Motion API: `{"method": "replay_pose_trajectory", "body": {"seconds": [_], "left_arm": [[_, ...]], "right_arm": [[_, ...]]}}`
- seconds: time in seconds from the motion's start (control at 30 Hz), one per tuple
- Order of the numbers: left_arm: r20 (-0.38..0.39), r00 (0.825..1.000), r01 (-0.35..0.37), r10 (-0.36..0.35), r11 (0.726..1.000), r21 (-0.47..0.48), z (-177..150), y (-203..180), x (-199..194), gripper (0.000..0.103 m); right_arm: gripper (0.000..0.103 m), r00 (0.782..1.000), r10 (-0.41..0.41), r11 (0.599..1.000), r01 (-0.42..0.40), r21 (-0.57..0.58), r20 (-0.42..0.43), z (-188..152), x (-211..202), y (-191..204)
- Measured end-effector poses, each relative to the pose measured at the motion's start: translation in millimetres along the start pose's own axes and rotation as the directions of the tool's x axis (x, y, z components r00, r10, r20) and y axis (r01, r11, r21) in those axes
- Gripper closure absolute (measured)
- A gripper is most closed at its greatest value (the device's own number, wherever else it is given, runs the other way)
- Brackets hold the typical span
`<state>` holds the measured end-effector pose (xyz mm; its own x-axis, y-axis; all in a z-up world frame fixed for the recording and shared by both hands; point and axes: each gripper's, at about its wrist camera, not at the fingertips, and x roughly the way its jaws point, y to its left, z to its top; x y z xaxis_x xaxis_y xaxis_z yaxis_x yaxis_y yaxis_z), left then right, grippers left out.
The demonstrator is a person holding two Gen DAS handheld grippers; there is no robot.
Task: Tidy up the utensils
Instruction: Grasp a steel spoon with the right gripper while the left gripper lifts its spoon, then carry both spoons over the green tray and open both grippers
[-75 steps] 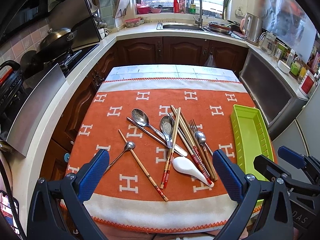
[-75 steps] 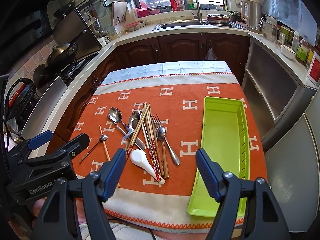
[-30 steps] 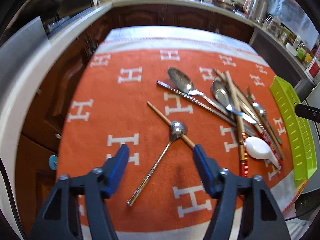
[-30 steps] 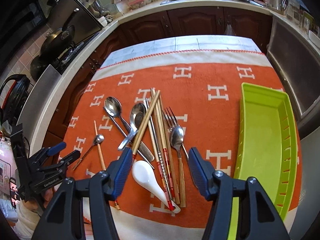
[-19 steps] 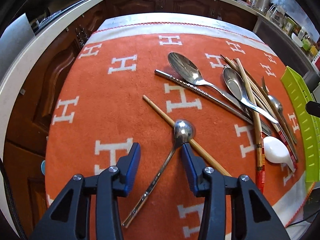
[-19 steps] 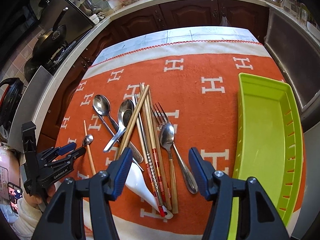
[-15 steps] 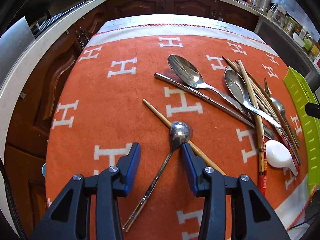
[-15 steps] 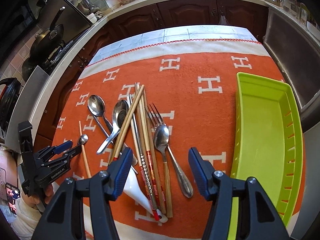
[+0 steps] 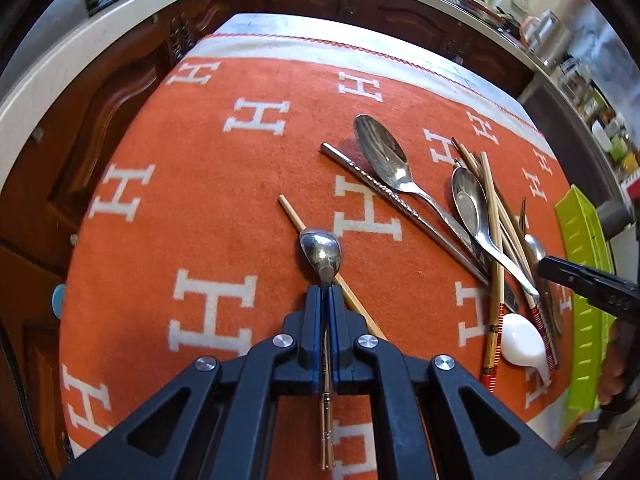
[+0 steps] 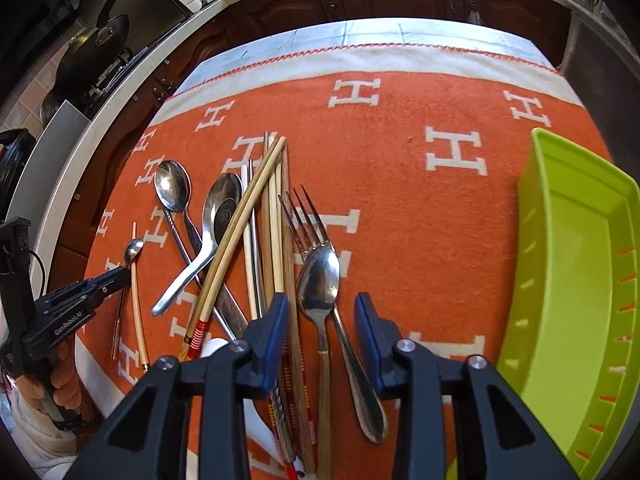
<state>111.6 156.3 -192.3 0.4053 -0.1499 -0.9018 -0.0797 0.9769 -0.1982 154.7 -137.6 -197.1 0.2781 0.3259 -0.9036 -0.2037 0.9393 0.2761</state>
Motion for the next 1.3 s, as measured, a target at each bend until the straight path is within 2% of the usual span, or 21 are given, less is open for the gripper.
{"method": "replay_pose_trajectory", "body": {"seconds": [0.07,0.2,0.3,0.43,0.57,0.93,1.07,1.3], "left_arm": [[-0.005,1.000,0.011,-0.011,1.000,-0.021,-1.0,2.9,-1.7,0.102],[-0.019,1.000,0.022,-0.023,0.998,-0.055,-2.0,9.6,-5.7,0.102],[-0.012,0.999,0.029,-0.030,0.997,-0.069,-3.4,9.5,-12.7,0.102],[0.007,0.999,0.053,-0.053,0.997,-0.055,-5.1,2.9,-27.7,0.103],[0.032,0.997,0.077,-0.076,0.997,-0.010,-7.8,-12.6,-44.3,0.103],[0.113,0.982,0.138,-0.153,0.982,0.127,-21.4,-61.9,-93.5,0.103],[0.120,0.971,0.184,-0.209,0.964,0.191,-26.5,-87.6,-114.7,0.103],[0.096,0.938,0.289,-0.332,0.906,0.310,-24.0,-153.8,-139.6,0.103]], "right_arm": [[0.088,1.000,0.000,1.000,0.000,-0.001,0.011,1.4,2.3,1.2],[0.099,0.998,-0.002,0.999,0.005,-0.034,0.065,0.6,-4.0,6.9],[0.100,0.995,-0.027,0.998,0.033,-0.059,0.099,-1.7,-11.0,12.4],[0.100,0.992,-0.008,0.998,0.016,-0.061,0.127,-4.8,-21.5,13.8],[0.101,0.986,0.032,0.998,-0.025,-0.049,0.163,-11.0,-37.2,10.1],[0.101,0.964,0.075,0.997,-0.065,-0.045,0.257,-30.1,-83.5,7.1],[0.101,0.953,0.087,0.996,-0.081,-0.032,0.291,-38.5,-103.2,1.0],[0.101,0.937,0.052,0.998,-0.063,0.019,0.345,-53.8,-140.9,-27.0]]}}
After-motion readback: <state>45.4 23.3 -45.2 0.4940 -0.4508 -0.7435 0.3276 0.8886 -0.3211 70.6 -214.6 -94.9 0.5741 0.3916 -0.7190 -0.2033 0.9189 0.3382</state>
